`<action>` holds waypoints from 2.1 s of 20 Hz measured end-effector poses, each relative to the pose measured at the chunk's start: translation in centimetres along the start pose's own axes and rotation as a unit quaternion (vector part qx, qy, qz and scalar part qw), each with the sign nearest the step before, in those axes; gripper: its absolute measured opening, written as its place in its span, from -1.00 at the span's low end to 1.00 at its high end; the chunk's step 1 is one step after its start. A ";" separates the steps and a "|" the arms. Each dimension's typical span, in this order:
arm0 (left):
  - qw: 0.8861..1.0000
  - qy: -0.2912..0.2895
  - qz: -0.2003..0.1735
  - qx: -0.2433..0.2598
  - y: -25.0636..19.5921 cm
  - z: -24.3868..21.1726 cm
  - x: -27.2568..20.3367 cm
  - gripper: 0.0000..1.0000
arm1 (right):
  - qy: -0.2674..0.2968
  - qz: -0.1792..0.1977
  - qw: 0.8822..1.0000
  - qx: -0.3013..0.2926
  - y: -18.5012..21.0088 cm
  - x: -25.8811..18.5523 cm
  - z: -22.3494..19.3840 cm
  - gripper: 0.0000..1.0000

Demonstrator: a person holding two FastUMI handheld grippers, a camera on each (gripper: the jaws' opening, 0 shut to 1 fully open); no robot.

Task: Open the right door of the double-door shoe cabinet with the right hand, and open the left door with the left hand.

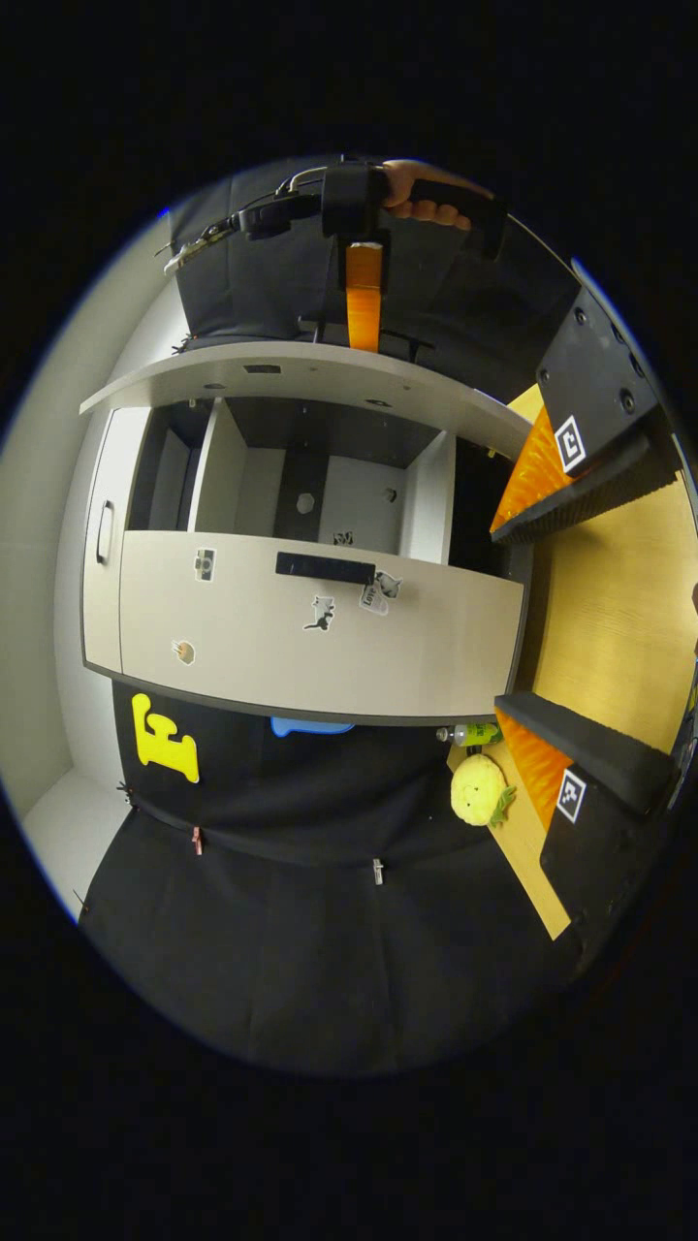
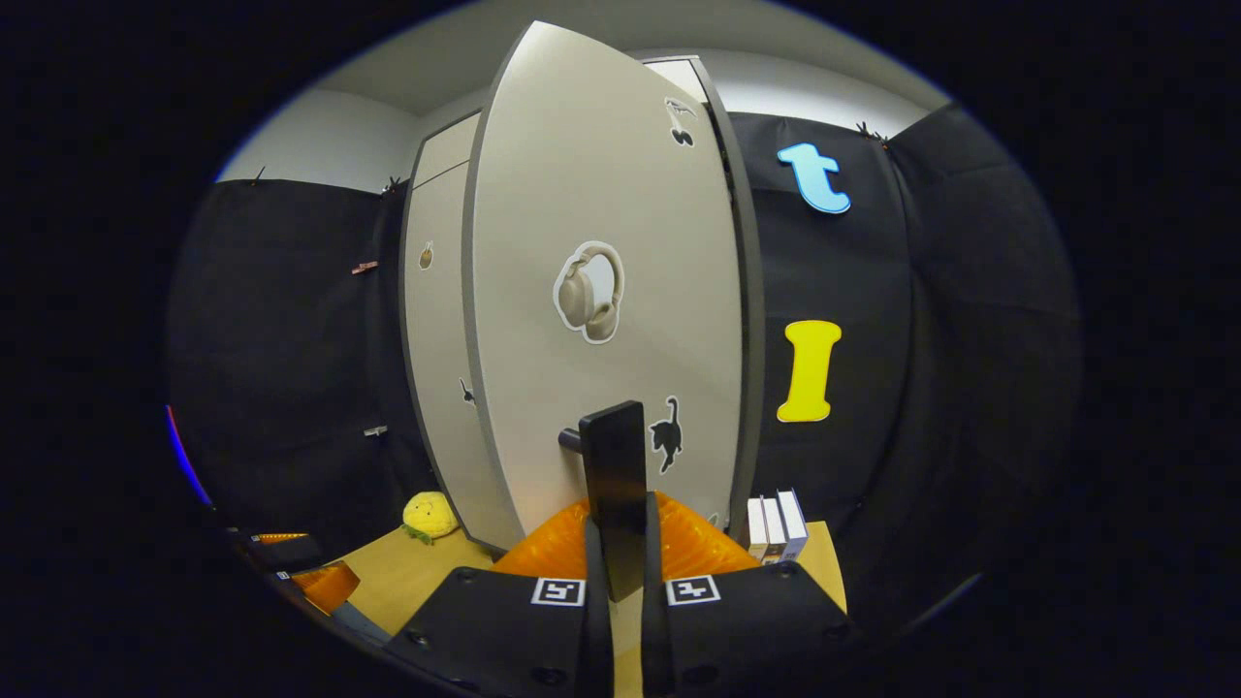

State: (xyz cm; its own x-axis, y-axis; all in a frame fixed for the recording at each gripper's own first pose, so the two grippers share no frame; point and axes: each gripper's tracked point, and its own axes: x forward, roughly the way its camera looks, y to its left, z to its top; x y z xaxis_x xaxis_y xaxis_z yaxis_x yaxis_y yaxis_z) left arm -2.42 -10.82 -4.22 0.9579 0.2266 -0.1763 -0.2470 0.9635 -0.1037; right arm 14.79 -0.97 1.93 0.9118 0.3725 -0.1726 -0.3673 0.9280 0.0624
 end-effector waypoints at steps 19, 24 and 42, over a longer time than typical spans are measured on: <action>0.999 0.001 -0.046 0.025 -1.3 0.8 2.6 0.90 | -0.021 -0.077 0.997 -0.003 -6.5 -5.1 -0.5 -0.87; 0.997 0.004 -0.074 0.029 2.1 1.2 5.7 0.90 | -0.038 -0.097 0.994 -0.013 -3.2 -7.4 0.8 -0.89; 0.991 -0.012 -0.127 0.045 8.2 4.7 13.1 0.89 | -0.007 -0.111 0.994 -0.005 8.8 1.4 -7.3 0.63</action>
State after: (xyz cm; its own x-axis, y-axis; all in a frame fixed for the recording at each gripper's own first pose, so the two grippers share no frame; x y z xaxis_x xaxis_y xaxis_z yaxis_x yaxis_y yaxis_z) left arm 8.76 0.75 -2.78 0.9909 -0.0229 -0.1323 0.0160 0.9984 -0.0535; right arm 11.52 7.68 -4.99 0.9729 0.1593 -0.1678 -0.1590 0.9872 0.0150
